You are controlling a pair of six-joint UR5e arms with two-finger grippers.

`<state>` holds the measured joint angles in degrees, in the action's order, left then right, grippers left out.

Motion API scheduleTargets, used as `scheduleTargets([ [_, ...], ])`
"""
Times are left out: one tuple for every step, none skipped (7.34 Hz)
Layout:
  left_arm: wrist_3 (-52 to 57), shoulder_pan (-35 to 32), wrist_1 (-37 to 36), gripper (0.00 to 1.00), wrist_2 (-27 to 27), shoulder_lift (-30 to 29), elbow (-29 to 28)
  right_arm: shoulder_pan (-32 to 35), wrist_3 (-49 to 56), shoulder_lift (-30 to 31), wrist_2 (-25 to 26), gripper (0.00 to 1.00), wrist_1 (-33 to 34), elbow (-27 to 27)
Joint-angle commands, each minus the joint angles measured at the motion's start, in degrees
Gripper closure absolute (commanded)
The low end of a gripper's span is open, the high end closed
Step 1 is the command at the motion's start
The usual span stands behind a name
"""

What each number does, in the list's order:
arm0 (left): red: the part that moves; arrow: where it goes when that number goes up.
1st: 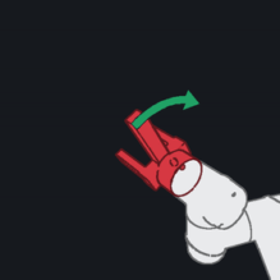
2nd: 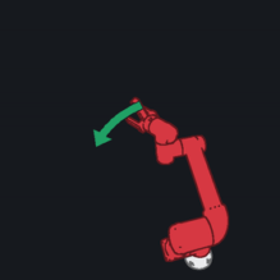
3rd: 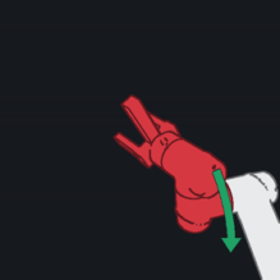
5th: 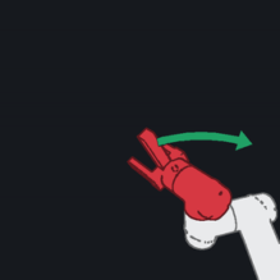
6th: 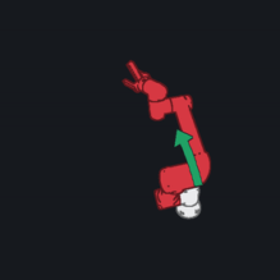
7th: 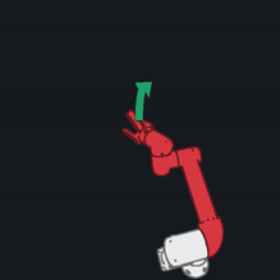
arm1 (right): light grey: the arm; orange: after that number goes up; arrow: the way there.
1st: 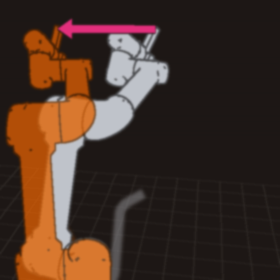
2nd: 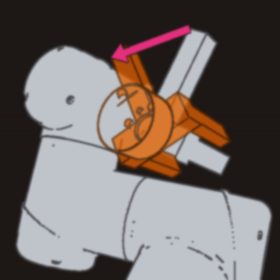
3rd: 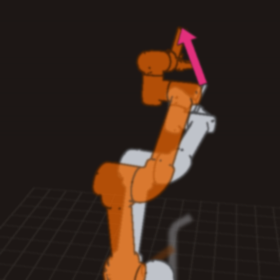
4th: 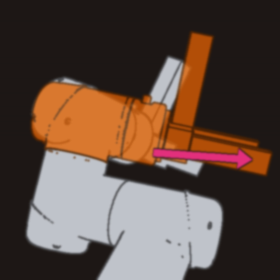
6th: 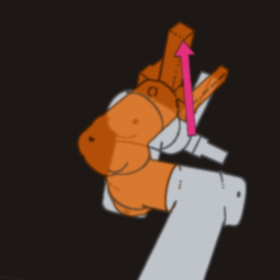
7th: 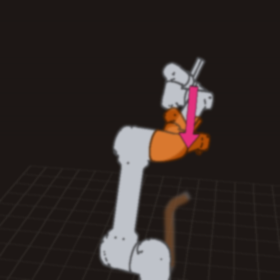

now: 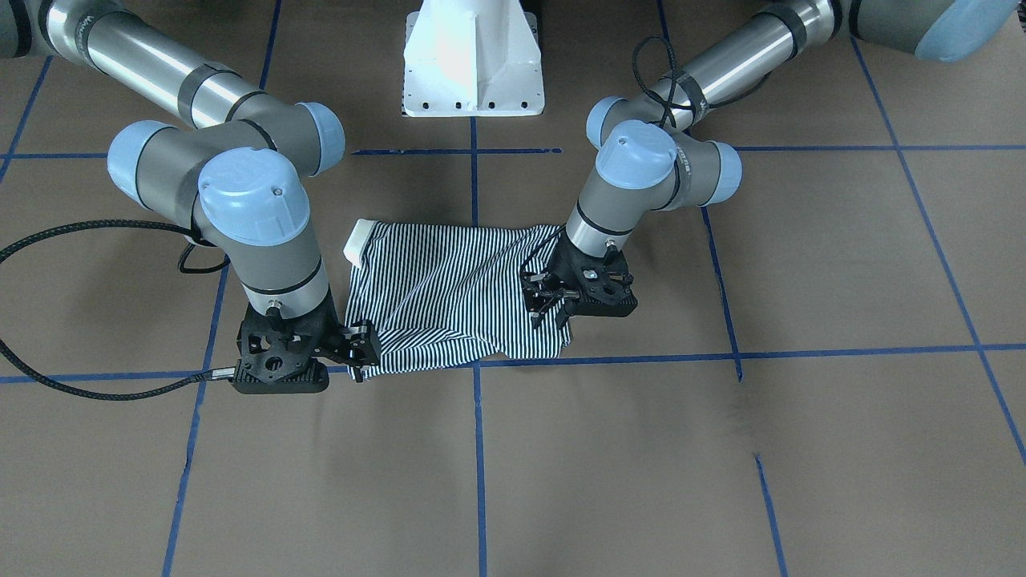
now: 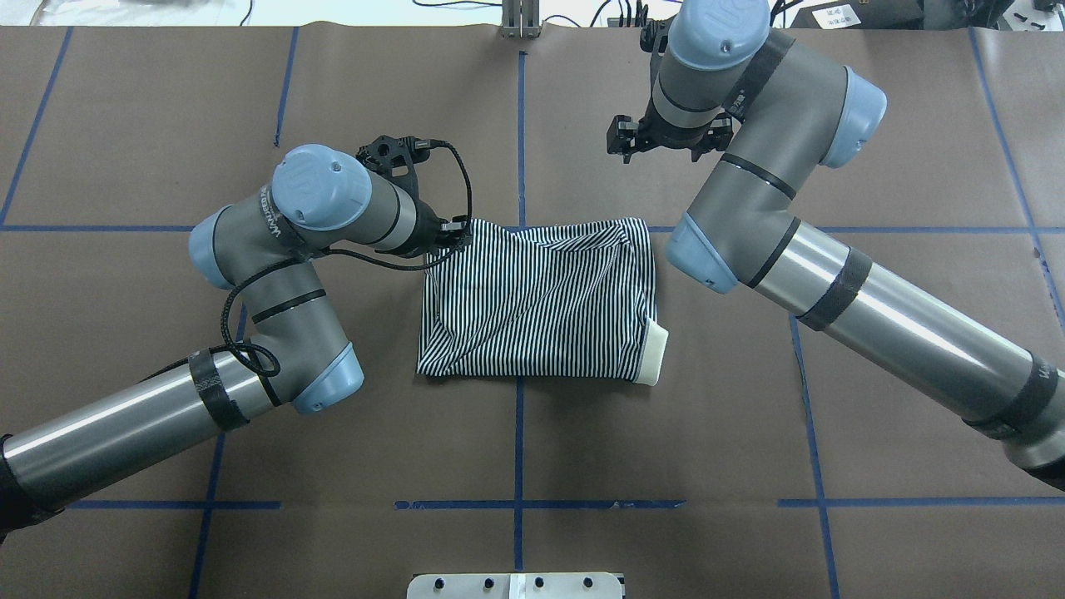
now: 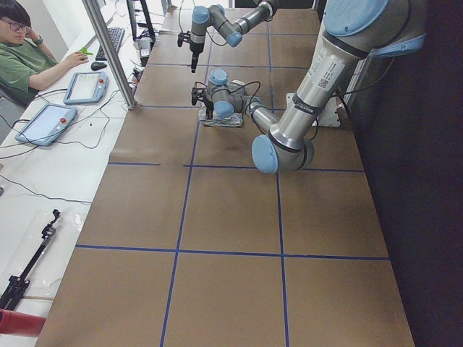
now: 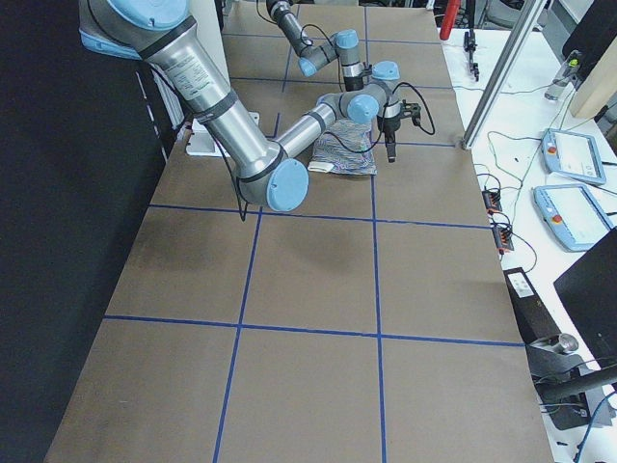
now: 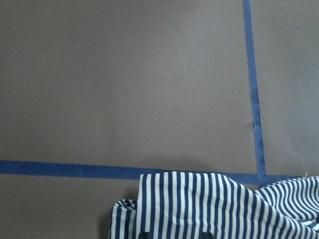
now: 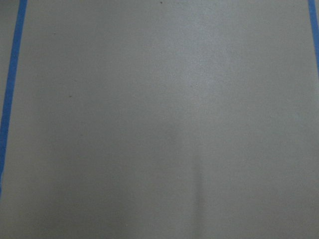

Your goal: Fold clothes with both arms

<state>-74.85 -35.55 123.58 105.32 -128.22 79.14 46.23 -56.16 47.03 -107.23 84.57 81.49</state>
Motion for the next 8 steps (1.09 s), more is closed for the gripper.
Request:
scheduleTargets([
  [0.1,0.0,0.0,0.55,-0.1,0.9,0.0,0.0,-0.1,0.2,0.0,0.00,0.0,0.3],
  [0.1,0.0,0.0,0.55,-0.1,0.9,0.0,-0.1,-0.1,0.3,0.1,0.00,0.0,0.3],
  [0.1,0.0,0.0,0.60,-0.1,0.8,0.0,-0.1,-0.1,0.4,0.2,0.00,0.0,0.3],
  [0.1,0.0,0.1,1.00,0.0,0.7,0.1,-0.1,-0.1,0.7,0.3,0.00,0.0,0.3],
  [0.2,0.0,0.2,1.00,-0.1,0.8,0.2,-0.1,-0.1,0.7,0.3,0.00,0.0,0.3],
  [0.2,-0.1,0.0,1.00,-0.1,1.0,1.0,-0.1,-0.1,0.7,0.3,0.00,0.0,0.3],
  [0.4,-0.2,0.1,1.00,-0.1,2.7,2.4,-0.1,-0.1,0.7,0.3,0.00,0.0,0.3],
  [1.7,-0.5,0.0,1.00,-0.2,3.7,3.3,-0.1,-0.1,0.8,0.3,0.00,0.0,0.3],
])
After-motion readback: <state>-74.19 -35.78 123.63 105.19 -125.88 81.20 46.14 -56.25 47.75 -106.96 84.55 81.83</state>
